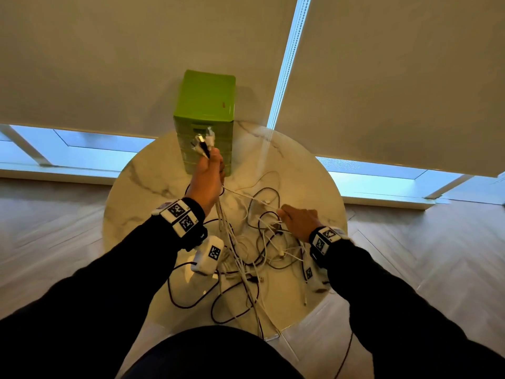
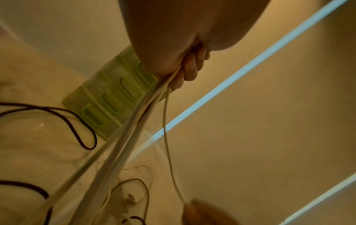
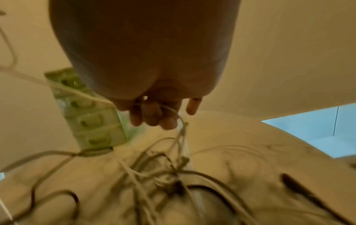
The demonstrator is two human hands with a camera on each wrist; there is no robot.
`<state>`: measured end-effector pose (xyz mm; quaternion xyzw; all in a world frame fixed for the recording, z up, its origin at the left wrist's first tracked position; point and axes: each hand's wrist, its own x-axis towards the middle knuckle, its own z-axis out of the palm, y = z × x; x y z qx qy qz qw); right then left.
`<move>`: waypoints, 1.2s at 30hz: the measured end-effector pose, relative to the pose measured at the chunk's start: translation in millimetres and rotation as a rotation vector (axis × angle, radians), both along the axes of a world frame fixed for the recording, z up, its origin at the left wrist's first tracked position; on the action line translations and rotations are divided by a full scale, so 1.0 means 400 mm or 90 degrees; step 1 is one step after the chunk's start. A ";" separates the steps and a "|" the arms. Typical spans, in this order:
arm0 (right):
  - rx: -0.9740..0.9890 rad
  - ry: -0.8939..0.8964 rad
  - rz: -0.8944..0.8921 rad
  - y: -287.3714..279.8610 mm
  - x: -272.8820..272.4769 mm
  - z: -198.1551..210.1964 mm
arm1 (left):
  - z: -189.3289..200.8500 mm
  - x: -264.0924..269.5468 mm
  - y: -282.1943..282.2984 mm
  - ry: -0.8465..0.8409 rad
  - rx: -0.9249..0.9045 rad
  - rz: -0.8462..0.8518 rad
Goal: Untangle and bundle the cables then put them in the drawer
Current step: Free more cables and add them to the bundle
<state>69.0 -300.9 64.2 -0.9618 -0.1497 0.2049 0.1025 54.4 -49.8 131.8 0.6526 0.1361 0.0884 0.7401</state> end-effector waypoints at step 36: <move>0.018 -0.001 -0.034 0.117 0.064 0.023 | 0.010 -0.052 0.126 -0.042 0.096 0.000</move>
